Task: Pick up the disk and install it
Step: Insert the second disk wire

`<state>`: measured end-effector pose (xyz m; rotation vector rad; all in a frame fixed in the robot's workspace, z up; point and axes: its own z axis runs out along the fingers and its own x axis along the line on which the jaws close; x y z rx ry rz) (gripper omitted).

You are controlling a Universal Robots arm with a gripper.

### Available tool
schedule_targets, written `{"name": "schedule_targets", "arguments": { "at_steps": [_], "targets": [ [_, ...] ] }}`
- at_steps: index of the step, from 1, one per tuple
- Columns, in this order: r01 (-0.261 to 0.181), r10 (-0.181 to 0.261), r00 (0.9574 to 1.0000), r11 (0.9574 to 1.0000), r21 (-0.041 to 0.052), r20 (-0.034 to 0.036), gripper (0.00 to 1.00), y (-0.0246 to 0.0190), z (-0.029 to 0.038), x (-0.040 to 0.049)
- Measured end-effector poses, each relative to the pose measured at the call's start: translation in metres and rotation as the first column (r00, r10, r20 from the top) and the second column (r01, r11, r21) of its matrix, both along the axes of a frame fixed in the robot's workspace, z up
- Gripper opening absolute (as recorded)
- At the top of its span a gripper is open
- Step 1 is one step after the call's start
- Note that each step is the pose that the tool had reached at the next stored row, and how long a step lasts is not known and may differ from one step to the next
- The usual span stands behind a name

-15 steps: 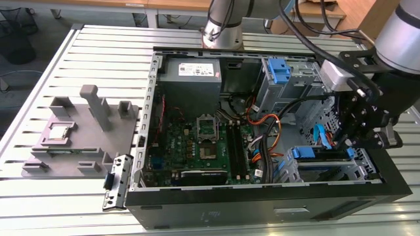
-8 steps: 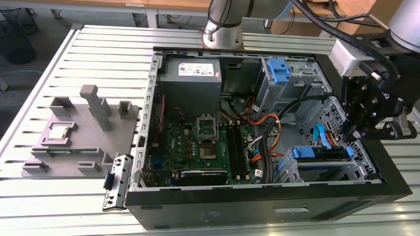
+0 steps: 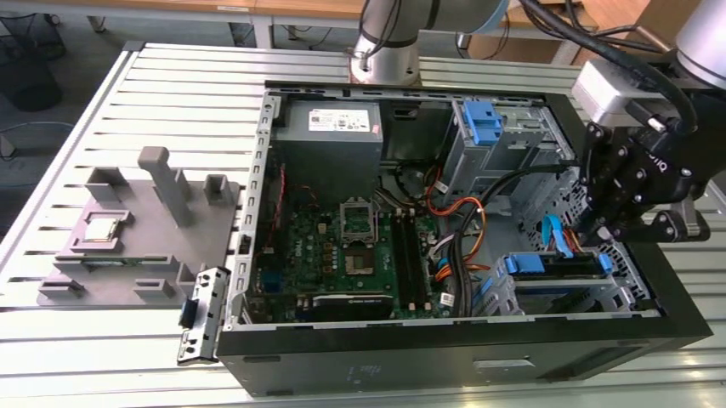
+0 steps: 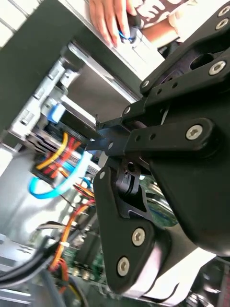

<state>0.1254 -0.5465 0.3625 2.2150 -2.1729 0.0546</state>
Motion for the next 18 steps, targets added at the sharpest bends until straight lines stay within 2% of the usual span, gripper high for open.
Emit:
{"name": "schedule_targets", "arguments": {
  "at_steps": [1,2,6,7,8,9,18],
  "targets": [
    [0.000,0.000,0.9998,1.0000,0.0000,-0.0178,0.24,0.0000,-0.0002,0.0002],
    [0.000,0.000,0.9996,1.0000,0.0001,-0.0288,0.24,0.0000,-0.0003,0.0002],
    [0.000,0.000,0.9996,1.0000,0.0014,-0.0291,0.24,-0.0001,-0.0002,0.0002],
    [0.000,0.000,0.9996,0.9999,0.0130,-0.0291,0.24,-0.0003,-0.0002,0.0002],
    [0.000,0.001,0.9996,0.9996,0.0291,-0.0290,0.24,-0.0005,-0.0001,0.0002],
    [0.000,0.001,0.9996,0.9995,0.0322,-0.0291,0.24,-0.0006,-0.0002,0.0002],
    [0.000,0.001,0.9996,0.9993,0.0372,-0.0291,0.24,-0.0006,-0.0002,0.0002]
  ]
}}
